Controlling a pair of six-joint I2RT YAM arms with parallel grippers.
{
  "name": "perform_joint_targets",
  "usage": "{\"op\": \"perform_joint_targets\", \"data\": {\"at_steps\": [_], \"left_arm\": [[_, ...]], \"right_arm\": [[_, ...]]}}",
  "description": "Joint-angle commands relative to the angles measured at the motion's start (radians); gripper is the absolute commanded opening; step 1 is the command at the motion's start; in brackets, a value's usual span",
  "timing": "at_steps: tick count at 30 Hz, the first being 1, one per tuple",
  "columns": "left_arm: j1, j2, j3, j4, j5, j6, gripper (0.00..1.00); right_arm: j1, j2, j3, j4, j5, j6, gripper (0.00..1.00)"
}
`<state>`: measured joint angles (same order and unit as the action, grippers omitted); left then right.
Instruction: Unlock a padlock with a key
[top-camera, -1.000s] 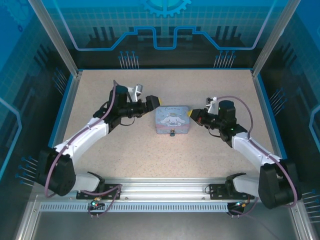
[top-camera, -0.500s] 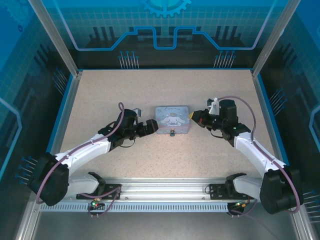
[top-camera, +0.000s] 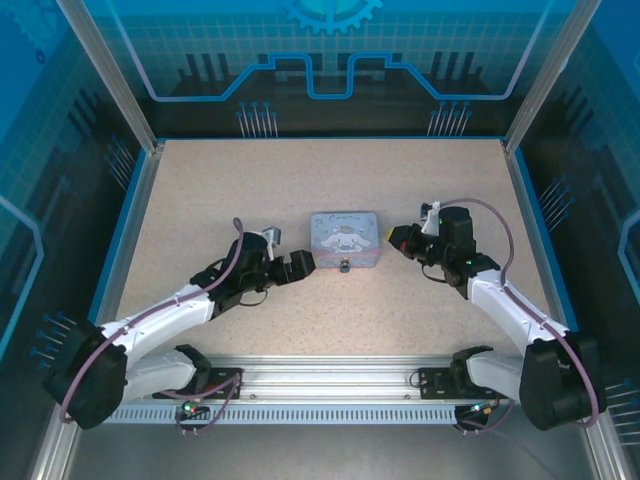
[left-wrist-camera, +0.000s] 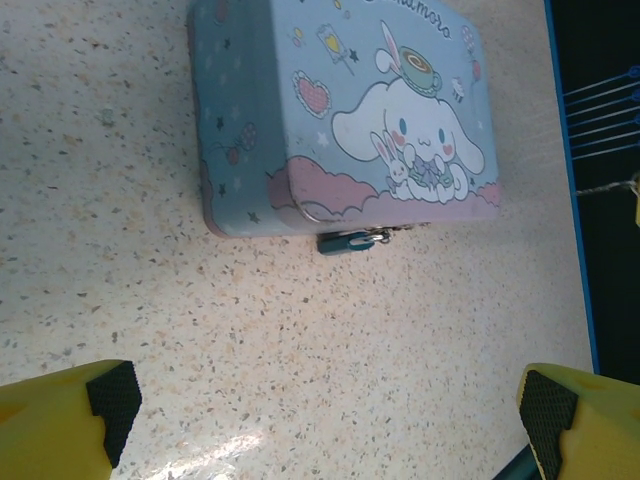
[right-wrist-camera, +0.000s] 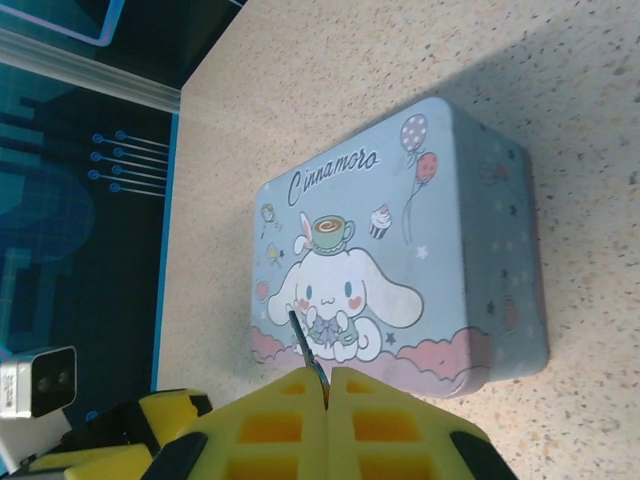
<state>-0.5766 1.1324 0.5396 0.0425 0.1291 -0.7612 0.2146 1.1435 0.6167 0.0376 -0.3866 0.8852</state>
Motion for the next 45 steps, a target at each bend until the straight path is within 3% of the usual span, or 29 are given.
{"op": "perform_joint_targets", "data": {"at_steps": [1, 8, 15, 22, 33, 40, 45], "left_arm": [[-0.024, 0.015, -0.035, 0.086, 0.034, -0.008, 0.99], [-0.077, 0.139, -0.010, 0.209, 0.055, -0.013, 0.99], [-0.152, 0.250, 0.022, 0.312, 0.023, -0.009, 0.99], [-0.159, 0.327, 0.041, 0.381, -0.001, -0.018, 0.99], [-0.116, 0.436, 0.128, 0.412, -0.023, 0.000, 0.99], [-0.063, 0.436, 0.116, 0.435, -0.001, -0.003, 0.99], [-0.045, 0.410, 0.096, 0.420, 0.017, 0.017, 0.99]], "right_arm": [[-0.022, 0.018, -0.008, 0.070, 0.043, -0.027, 0.00], [-0.043, 0.091, -0.013, 0.125, 0.033, -0.031, 0.00], [-0.101, 0.036, -0.066, 0.069, 0.030, -0.057, 0.00], [-0.124, 0.050, -0.087, 0.123, -0.016, -0.041, 0.00], [-0.011, 0.210, -0.014, 0.194, 0.025, -0.015, 0.00], [0.085, 0.305, 0.054, 0.226, 0.063, 0.005, 0.00], [0.092, 0.302, 0.066, 0.199, 0.082, -0.011, 0.00]]}}
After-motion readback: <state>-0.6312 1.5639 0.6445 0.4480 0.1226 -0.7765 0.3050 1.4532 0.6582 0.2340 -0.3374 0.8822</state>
